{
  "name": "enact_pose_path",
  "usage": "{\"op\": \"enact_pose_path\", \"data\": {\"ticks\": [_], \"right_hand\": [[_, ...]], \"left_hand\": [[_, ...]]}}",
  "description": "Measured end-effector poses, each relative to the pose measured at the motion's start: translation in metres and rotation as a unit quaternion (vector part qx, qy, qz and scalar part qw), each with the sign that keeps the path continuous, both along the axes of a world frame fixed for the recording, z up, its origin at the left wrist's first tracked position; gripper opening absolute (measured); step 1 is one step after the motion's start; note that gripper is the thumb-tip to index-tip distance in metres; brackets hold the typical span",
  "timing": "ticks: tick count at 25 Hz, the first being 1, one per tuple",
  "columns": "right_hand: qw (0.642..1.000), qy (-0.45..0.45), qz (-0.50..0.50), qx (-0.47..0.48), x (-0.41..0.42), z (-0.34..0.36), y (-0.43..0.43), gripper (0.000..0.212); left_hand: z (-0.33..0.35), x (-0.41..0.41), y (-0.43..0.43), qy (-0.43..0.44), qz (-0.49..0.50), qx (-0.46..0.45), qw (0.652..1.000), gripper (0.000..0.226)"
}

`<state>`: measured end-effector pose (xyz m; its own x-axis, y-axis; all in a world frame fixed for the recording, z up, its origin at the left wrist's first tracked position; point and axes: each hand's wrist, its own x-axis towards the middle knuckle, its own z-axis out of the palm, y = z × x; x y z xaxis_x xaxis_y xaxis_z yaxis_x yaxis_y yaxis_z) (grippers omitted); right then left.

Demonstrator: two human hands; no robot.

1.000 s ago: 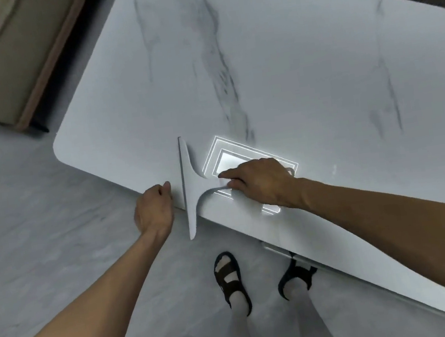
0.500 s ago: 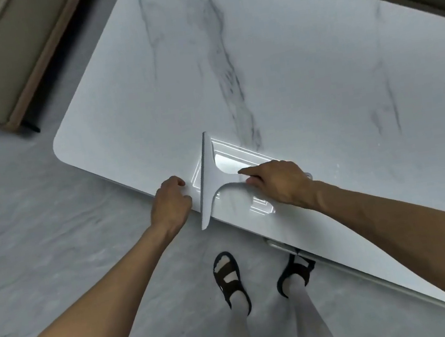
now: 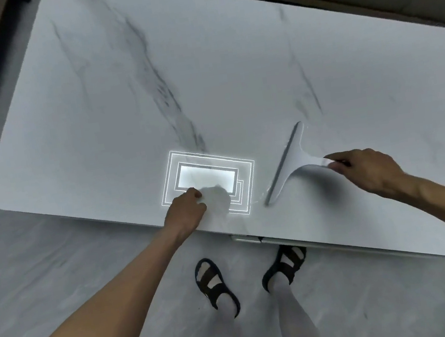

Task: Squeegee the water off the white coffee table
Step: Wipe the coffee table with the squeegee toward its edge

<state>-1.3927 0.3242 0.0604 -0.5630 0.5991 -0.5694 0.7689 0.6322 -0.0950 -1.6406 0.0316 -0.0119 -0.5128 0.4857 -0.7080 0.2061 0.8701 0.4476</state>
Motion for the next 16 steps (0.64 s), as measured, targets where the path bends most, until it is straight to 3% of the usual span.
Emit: {"op": "enact_pose_path", "data": {"ticks": [3,8,12,16], "right_hand": [[0.998,0.047,0.033,-0.018,-0.020,0.003,-0.032,0.035],[0.961,0.108,0.229,-0.111,-0.058,-0.047,-0.128,0.035],[0.945,0.101,0.287,-0.117,-0.034,-0.072,-0.128,0.036],[0.956,0.082,0.261,-0.104,0.019,-0.072,-0.050,0.033]], "left_hand": [[0.003,0.002,-0.008,0.049,0.087,0.011,0.995,0.032],[-0.005,0.027,-0.016,0.115,0.143,0.004,0.983,0.042],[-0.012,0.077,-0.010,0.199,0.032,-0.008,0.979,0.023],[-0.018,0.136,0.028,0.208,0.020,0.001,0.978,0.033]]}}
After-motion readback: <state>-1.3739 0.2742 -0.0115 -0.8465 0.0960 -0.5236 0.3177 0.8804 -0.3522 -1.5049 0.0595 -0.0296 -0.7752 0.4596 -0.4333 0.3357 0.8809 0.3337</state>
